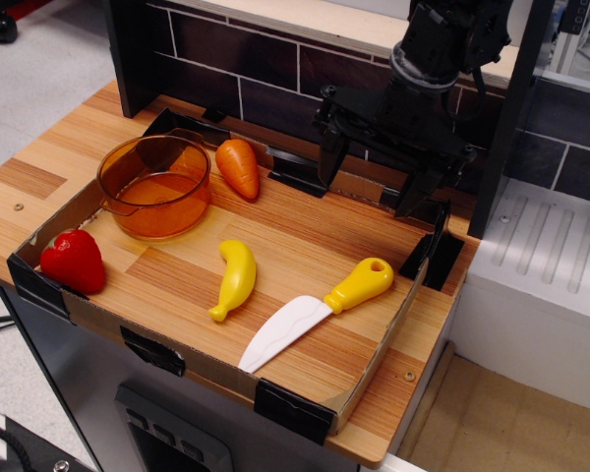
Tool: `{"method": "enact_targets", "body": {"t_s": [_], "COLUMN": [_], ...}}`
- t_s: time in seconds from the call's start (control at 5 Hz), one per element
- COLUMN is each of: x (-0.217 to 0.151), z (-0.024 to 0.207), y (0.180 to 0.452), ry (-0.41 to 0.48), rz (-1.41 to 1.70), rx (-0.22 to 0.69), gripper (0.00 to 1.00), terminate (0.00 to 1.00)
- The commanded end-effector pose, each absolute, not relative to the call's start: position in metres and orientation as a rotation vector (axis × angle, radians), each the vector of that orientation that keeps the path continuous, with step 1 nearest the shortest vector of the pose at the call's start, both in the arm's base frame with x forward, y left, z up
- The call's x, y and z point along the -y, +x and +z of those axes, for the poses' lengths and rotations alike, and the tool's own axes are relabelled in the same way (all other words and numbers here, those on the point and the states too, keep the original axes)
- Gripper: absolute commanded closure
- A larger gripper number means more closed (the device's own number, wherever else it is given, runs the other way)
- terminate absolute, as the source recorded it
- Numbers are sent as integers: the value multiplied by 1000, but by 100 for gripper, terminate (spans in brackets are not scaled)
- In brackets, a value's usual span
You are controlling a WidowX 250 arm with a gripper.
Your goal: Put banana in pot
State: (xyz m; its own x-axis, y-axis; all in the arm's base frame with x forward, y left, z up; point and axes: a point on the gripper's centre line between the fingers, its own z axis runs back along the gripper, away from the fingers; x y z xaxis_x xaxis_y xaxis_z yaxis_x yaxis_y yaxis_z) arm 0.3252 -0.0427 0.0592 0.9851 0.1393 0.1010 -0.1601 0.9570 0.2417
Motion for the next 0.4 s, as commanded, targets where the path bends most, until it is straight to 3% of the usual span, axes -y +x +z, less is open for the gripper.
{"method": "enact_targets", "body": {"t_s": [0.0,0.2], "x": [43,32], "z": [59,74], "y": [325,305], "ry": [252,163], "rz": [152,221], "rx": [83,174], "gripper": [0,0], "terminate": [0,0]}}
